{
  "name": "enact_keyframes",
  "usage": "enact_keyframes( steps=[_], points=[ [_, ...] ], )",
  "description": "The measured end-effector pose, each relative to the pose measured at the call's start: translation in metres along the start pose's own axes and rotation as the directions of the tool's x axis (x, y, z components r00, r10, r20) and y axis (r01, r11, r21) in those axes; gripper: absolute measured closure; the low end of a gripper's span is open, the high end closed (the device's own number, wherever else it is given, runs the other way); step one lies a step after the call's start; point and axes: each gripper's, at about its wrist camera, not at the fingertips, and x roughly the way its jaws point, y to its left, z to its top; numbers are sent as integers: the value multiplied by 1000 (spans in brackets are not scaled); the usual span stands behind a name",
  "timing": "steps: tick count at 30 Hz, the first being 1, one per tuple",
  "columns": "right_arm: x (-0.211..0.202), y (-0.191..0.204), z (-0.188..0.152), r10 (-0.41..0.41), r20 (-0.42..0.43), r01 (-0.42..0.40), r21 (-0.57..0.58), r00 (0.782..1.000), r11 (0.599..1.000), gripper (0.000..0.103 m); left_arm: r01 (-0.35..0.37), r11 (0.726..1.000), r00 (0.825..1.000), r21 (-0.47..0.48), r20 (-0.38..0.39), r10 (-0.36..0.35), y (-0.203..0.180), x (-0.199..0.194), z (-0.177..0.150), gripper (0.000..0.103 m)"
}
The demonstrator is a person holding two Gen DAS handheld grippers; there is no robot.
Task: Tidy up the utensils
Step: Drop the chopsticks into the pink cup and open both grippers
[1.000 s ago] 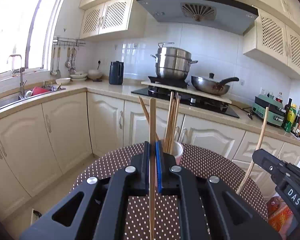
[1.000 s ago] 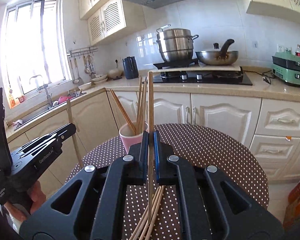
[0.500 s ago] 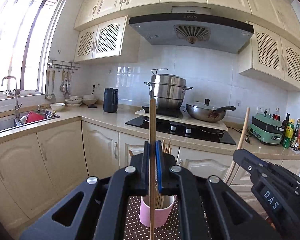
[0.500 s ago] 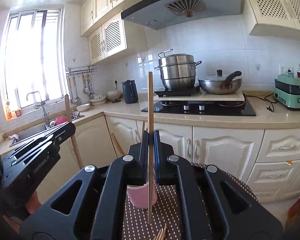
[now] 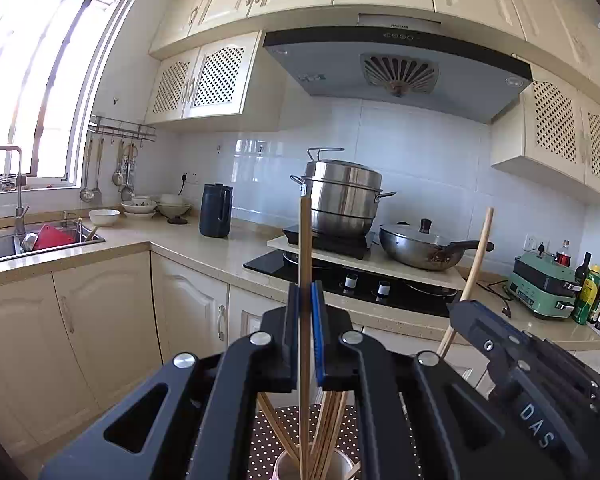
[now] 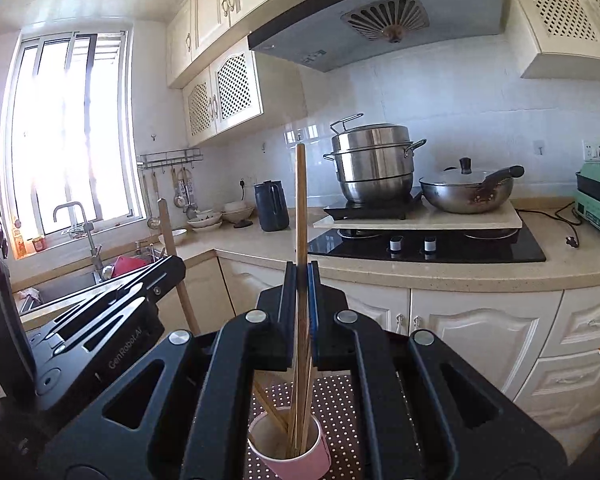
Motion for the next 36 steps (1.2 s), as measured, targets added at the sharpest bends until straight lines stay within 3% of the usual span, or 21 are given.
enact_keyframes(
  steps=[6,11,16,17,18,20,23,25,30,36],
  points=[
    [36,-6,-34,-8,-102,8,-8,995,1000,97,-2,1000,997,22,-80,3,5,37,-33,96],
    [58,-13,-68,-9,-236,7,-9,972,1000,97,-6,999,987,50,-159,14,12,51,-67,96],
    [62,-22,-85,37,-318,-30,25,947,999,96,-6,999,977,48,-212,16,26,56,-87,94],
    [61,-23,-86,41,-326,-33,28,944,999,96,-5,999,976,49,-216,16,28,55,-88,89],
    [61,-23,-87,41,-334,-33,28,942,999,95,-11,998,975,58,-219,24,30,53,-89,76],
    [56,-26,-89,30,-345,-22,28,938,999,93,-18,997,976,72,-215,34,30,48,-90,68],
    [47,-31,-90,16,-348,0,46,937,999,77,-29,997,974,72,-223,44,34,39,-92,65],
    [39,-34,-88,-6,-335,24,50,942,998,39,-31,997,972,68,-229,46,36,32,-92,65],
    [5,-29,-79,-32,-285,37,10,958,999,37,-34,996,977,87,-208,51,34,1,-87,58],
    [-41,-25,-73,-50,-254,53,3,966,999,25,-31,994,984,108,-173,50,28,-54,-85,47]
  ],
)
